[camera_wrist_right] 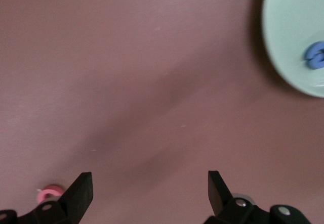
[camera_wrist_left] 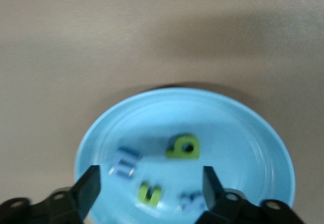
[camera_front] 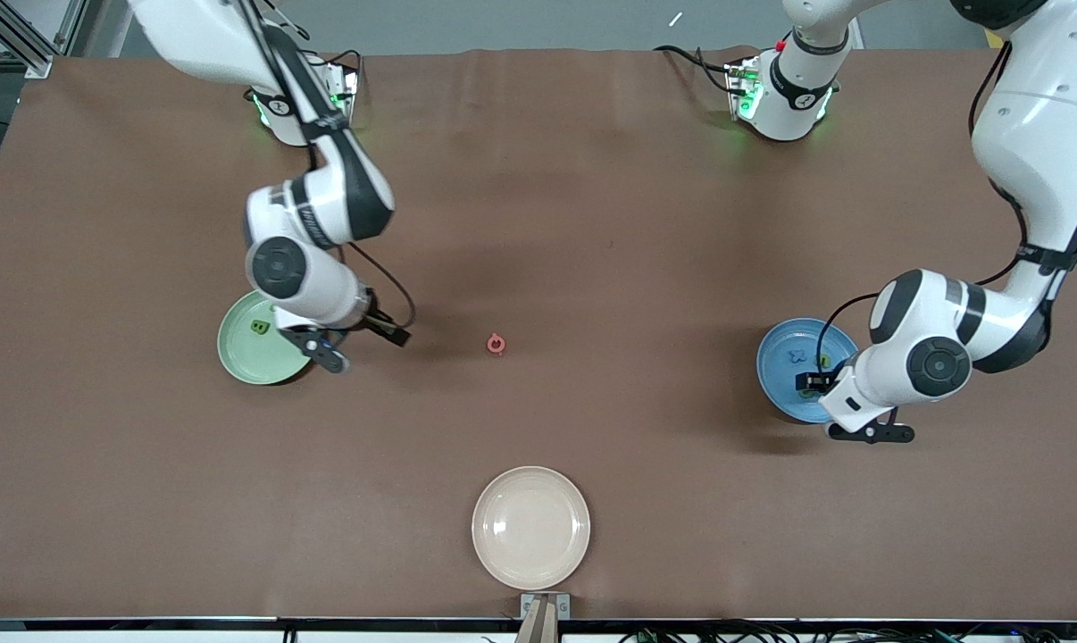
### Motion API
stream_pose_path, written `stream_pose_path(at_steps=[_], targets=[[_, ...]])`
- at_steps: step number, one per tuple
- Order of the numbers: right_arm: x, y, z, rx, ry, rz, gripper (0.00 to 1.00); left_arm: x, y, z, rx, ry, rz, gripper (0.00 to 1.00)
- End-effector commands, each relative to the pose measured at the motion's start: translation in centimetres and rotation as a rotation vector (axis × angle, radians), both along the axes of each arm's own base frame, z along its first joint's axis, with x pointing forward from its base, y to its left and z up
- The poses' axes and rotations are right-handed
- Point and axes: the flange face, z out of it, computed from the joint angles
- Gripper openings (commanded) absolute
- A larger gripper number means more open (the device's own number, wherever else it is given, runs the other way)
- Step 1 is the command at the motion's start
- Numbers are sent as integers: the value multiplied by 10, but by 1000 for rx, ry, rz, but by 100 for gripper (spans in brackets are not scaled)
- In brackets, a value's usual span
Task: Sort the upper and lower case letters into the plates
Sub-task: 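Release the green b into the blue plate while the right gripper reaches Q, then grasp the pink Q with the right gripper while the left arm withdraws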
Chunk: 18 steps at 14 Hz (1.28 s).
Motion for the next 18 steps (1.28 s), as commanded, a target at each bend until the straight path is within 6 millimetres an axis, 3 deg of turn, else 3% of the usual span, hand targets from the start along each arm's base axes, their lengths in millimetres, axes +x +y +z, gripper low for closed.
stream_pose_path(at_steps=[1, 3, 6, 12, 16, 18], targets=[[31, 38, -29, -11, -10, -39, 100, -8, 1, 49, 63, 3, -9, 100], [27, 71, -39, -17, -33, -55, 100, -9, 14, 71, 61, -7, 29, 100], [24, 87, -46, -2, -82, -89, 100, -12, 18, 98, 44, -15, 68, 100], [3, 129, -69, 16, -136, -45, 100, -23, 55, 151, -229, -21, 32, 100], [-9, 144, -81, 11, -138, -48, 100, -30, 58, 155, -259, -15, 19, 100], [-15, 150, -85, 9, -135, -40, 100, -31, 43, 158, -254, -9, 29, 100]])
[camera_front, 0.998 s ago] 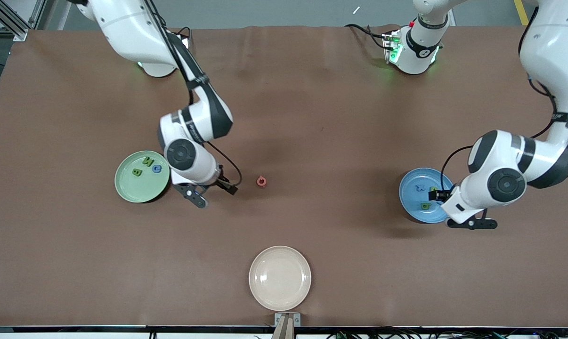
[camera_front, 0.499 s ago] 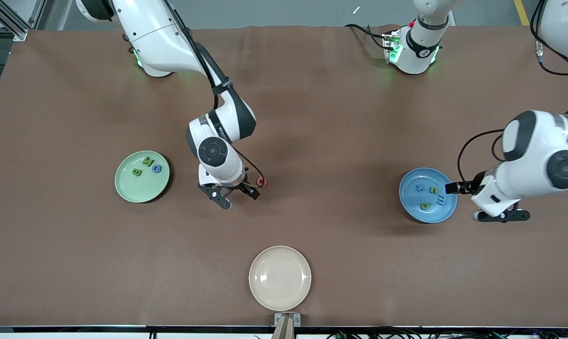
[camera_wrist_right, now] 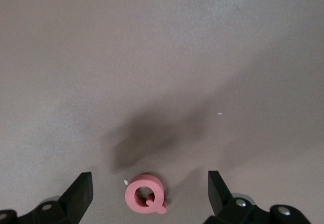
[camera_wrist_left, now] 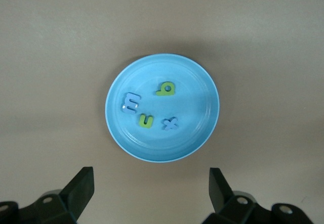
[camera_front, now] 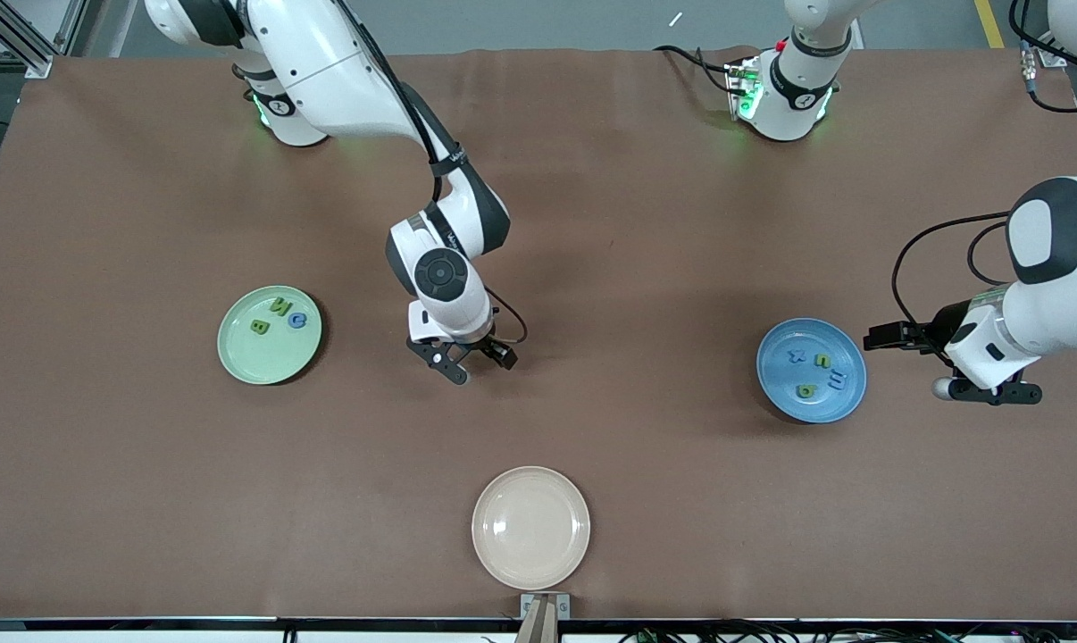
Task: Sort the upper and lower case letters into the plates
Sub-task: 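Grasp the pink Q with the right gripper while the left arm withdraws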
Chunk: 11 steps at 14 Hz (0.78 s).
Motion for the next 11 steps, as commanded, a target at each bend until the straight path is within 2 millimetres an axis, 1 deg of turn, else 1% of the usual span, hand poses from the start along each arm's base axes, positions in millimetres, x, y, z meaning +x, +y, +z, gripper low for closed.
stream_pose_path(at_steps=[1, 3, 4, 6, 7, 9, 10, 11], targets=[[-6, 10, -1, 6, -3, -17, 100, -9, -24, 6, 25, 12, -11, 100], [-11, 15, -5, 3, 0, -31, 99, -10, -40, 8, 42, 14, 2, 100], [-15, 19, -8, 0, 3, -25, 97, -11, -44, 13, 59, 6, 0, 100], [-17, 20, -11, -2, 5, -21, 94, -11, -44, 24, 66, -12, 9, 100], [-18, 21, -14, -6, 8, -19, 90, -13, -44, 36, 65, -28, 14, 100], [-17, 21, -14, 0, -1, -20, 83, -22, -45, 59, 62, -16, 14, 100], [-17, 21, -14, 3, -6, -20, 82, -28, -43, 84, 58, -37, 16, 100], [-17, 21, -17, 2, -7, -20, 82, -35, -42, 105, 54, -50, 15, 100]])
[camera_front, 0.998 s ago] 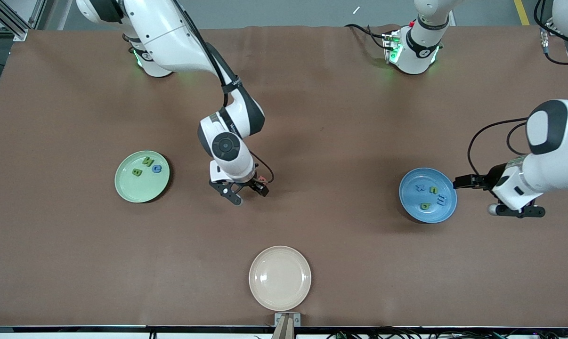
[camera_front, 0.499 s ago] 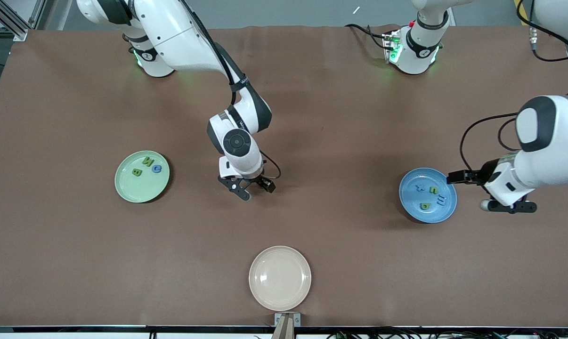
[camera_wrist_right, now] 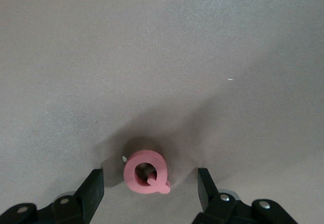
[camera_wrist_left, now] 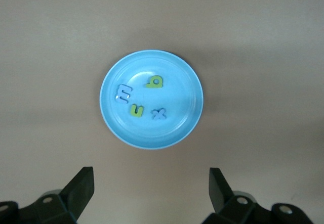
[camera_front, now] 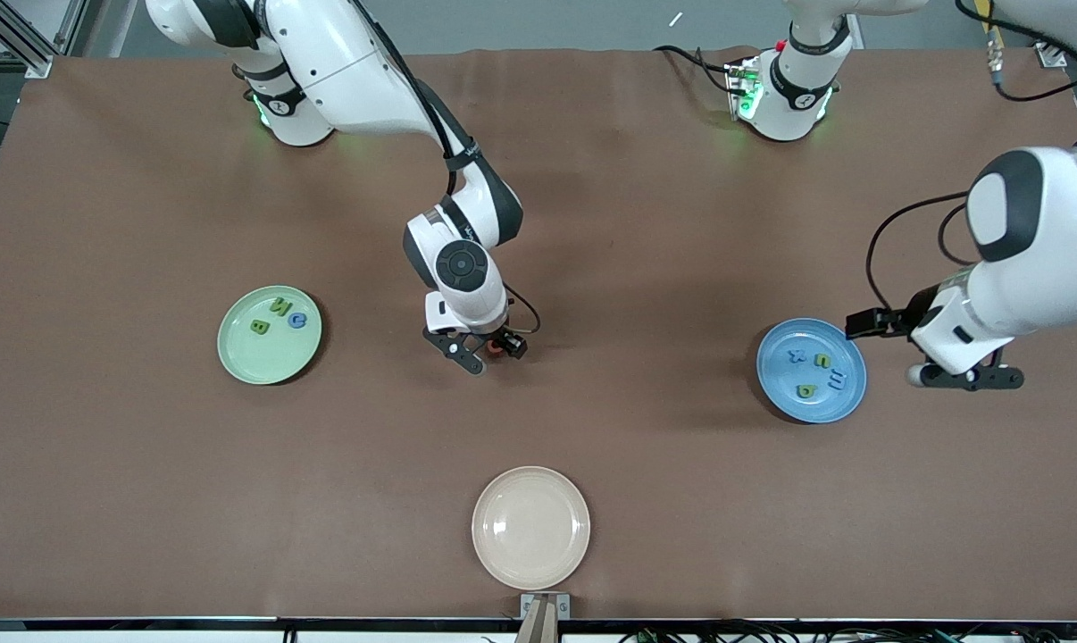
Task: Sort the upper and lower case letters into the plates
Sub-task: 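Grasp the pink Q with the right gripper while the left arm withdraws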
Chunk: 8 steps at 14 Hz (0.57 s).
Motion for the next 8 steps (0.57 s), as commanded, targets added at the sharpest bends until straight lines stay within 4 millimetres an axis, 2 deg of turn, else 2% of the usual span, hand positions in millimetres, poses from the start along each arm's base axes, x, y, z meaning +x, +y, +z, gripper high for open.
stream_pose_path(at_steps=[1, 3, 4, 5, 7, 8], targets=[[0, 2, -7, 8, -10, -21, 82, -25, 5, 69, -26, -46, 7, 100], [1, 1, -8, 10, -16, -23, 74, -36, 8, 109, -31, -86, 7, 100], [1, 1, -8, 9, -15, -23, 67, -41, 10, 125, -28, -89, 4, 100], [1, 0, -9, 8, -14, -22, 54, -45, 10, 139, -28, -93, 1, 100], [2, -2, -10, 5, -10, -25, 15, -51, 11, 160, -29, -103, 2, 100], [4, -6, -9, 4, -6, -34, 1, -53, 10, 171, -30, -120, 4, 100]])
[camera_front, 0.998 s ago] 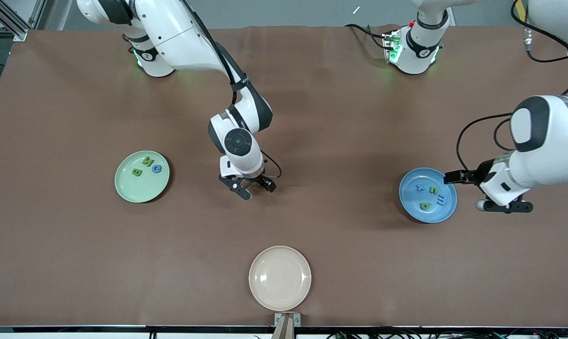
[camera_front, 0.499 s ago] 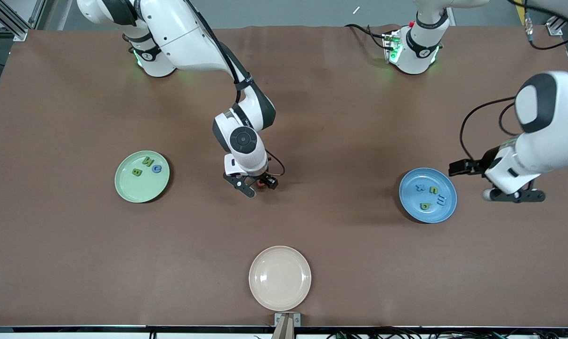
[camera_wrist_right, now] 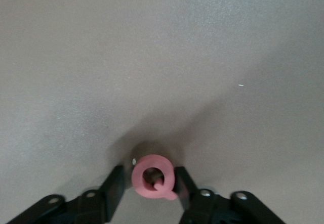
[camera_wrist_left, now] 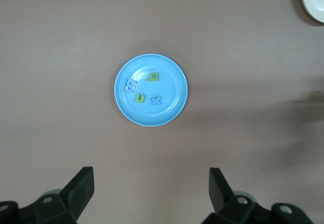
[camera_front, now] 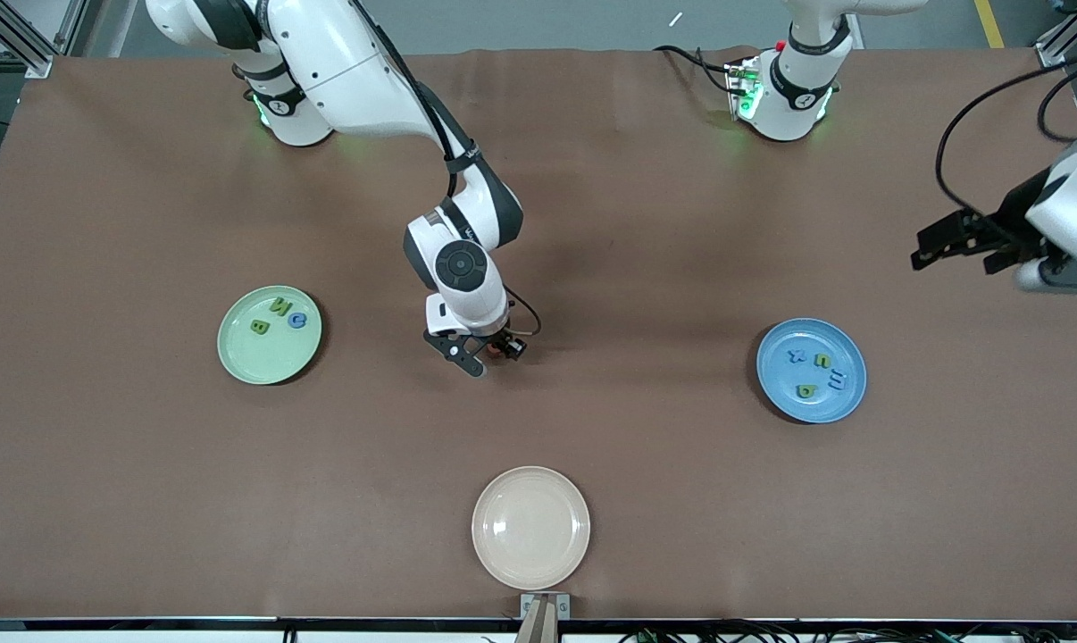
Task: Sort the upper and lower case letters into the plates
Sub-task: 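Carry the pink Q into the green plate and open the right gripper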
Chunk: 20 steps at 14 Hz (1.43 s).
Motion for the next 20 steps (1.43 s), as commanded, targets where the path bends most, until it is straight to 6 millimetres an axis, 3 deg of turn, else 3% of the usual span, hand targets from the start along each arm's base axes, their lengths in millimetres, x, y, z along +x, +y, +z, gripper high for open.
stream_pose_path(at_steps=[1, 4, 6, 10, 12, 14, 16, 18, 20], targets=[[1, -10, -10, -8, 18, -33, 0, -2, 3, 23, -5, -21, 16, 100], [20, -40, 3, -28, 63, -57, 0, -8, 6, 45, 68, -53, 6, 100], [36, -71, 31, -29, 103, -10, 0, -9, 8, 46, 68, -52, 3, 100], [59, -181, 86, -8, 221, 119, 0, -9, 11, 47, 68, -53, 12, 100], [54, -248, 94, 22, 236, 199, 0, -9, 11, 45, 70, -49, 13, 100], [38, -316, 93, 56, 249, 285, 0, -9, 25, 46, 69, -50, 30, 100], [22, -367, 87, 84, 250, 342, 0, -9, 19, 46, 69, -50, 24, 100], [14, -400, 76, 87, 250, 359, 0, -9, 17, 46, 69, -50, 21, 100], [9, -412, 63, 77, 226, 367, 0, -9, 17, 46, 69, -50, 23, 100]])
